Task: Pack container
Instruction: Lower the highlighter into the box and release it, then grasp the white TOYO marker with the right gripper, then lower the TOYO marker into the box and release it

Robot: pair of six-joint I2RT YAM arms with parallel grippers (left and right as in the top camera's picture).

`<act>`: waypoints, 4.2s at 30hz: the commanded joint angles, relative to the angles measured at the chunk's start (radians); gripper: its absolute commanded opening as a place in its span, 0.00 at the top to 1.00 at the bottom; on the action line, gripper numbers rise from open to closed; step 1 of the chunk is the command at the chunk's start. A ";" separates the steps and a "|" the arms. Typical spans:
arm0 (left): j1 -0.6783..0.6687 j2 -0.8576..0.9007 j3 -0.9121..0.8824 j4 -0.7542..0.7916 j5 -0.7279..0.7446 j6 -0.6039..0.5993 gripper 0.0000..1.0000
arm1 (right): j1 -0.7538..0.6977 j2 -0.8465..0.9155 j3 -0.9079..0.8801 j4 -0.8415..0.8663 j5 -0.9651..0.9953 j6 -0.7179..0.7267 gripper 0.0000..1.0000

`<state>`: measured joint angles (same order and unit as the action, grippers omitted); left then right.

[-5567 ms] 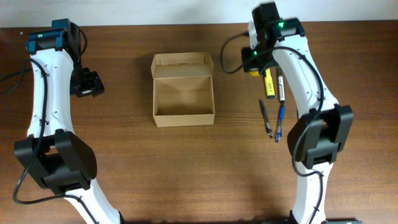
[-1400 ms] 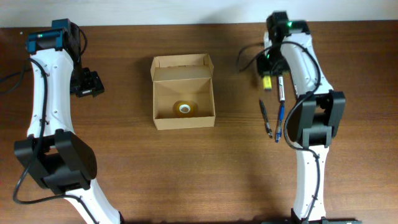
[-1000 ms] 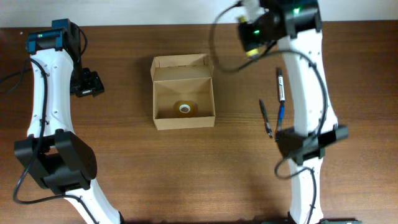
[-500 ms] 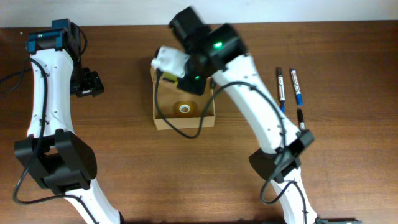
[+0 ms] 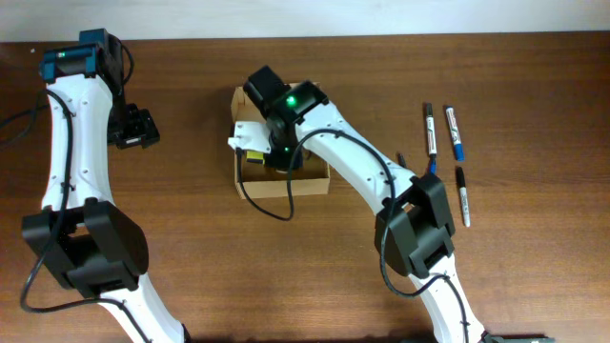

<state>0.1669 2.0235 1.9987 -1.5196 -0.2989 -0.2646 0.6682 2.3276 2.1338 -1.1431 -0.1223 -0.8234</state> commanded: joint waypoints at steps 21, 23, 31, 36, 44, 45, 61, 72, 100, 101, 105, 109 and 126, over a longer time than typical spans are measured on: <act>0.006 0.008 -0.003 0.002 0.000 0.008 0.00 | -0.006 -0.096 0.050 -0.035 0.173 0.226 0.40; 0.006 0.008 -0.003 0.002 0.000 0.008 0.00 | -0.024 -0.161 0.063 -0.034 0.225 0.293 0.39; 0.006 0.008 -0.003 0.002 0.000 0.008 0.00 | -0.279 -0.404 0.063 0.000 0.214 0.661 0.37; 0.006 0.008 -0.003 0.002 0.000 0.008 0.00 | -0.536 -0.408 0.042 -0.040 0.063 0.784 0.43; 0.006 0.008 -0.003 0.002 0.000 0.008 0.00 | -0.701 -0.275 -0.134 0.035 -0.018 0.811 0.46; 0.006 0.008 -0.003 0.002 0.000 0.008 0.00 | -0.705 -0.254 -0.138 0.042 -0.018 0.810 0.46; 0.006 0.008 -0.003 0.002 0.000 0.008 0.00 | -0.720 0.038 -0.139 0.108 0.086 0.809 0.46; 0.006 0.008 -0.003 0.002 0.000 0.008 0.00 | -0.747 0.052 -0.149 0.089 0.134 0.810 0.54; 0.006 0.008 -0.003 0.002 0.000 0.008 0.00 | -0.636 -0.080 0.190 -0.141 -0.130 0.714 0.96; 0.006 0.008 -0.003 0.002 0.000 0.008 0.00 | -0.614 -0.090 0.230 -0.164 -0.129 0.687 0.96; 0.006 0.008 -0.003 0.002 0.000 0.008 0.00 | -0.476 -0.111 0.412 -0.274 -0.127 0.526 0.96; 0.006 0.008 -0.003 0.002 0.000 0.008 0.00 | -0.312 -0.111 0.480 -0.341 -0.032 0.378 0.96; 0.006 0.008 -0.003 0.002 0.000 0.008 0.00 | -0.045 -0.024 0.114 -0.156 0.003 -0.040 0.96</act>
<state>0.1669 2.0235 1.9987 -1.5196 -0.2989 -0.2646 0.6262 2.2921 2.3211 -1.3273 -0.1299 -0.8188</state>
